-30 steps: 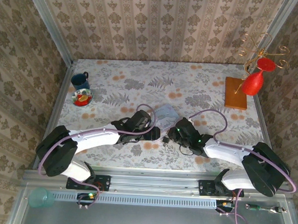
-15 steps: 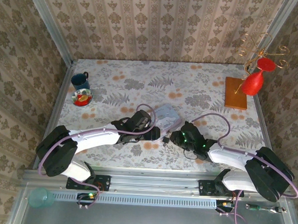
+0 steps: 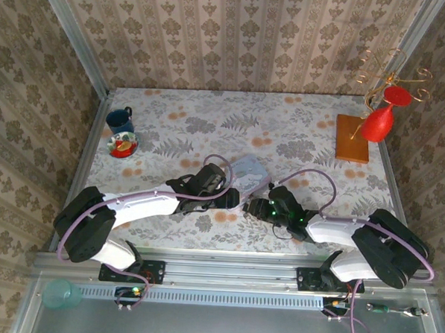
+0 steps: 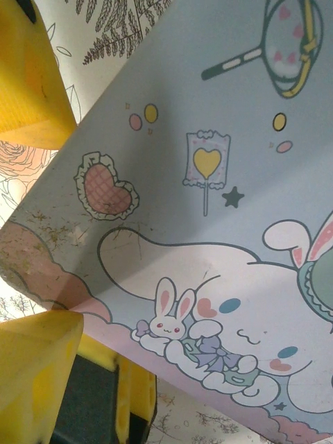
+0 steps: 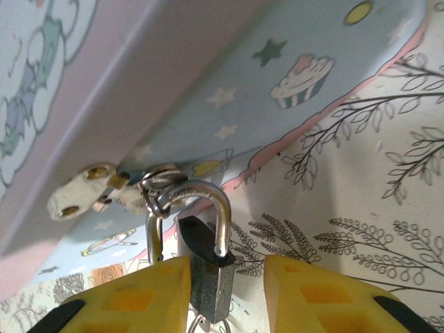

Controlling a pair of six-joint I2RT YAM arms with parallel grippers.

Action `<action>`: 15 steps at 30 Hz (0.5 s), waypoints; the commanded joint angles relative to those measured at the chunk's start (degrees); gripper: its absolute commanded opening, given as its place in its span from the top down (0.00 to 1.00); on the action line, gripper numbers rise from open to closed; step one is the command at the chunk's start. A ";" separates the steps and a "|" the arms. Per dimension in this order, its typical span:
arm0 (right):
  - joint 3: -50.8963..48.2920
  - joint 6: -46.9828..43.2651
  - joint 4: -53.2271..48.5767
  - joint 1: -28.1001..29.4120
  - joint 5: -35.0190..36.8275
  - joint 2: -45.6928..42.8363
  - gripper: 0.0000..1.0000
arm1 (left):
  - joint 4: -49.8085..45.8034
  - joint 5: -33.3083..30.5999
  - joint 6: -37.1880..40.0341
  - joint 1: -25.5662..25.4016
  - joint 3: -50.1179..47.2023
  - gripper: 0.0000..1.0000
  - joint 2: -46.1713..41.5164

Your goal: Unlock the padlock with the key

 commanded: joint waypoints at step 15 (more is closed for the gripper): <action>4.04 -0.79 2.27 3.49 2.55 5.81 0.83 | -2.24 -1.82 -1.53 0.32 -2.01 0.37 -0.01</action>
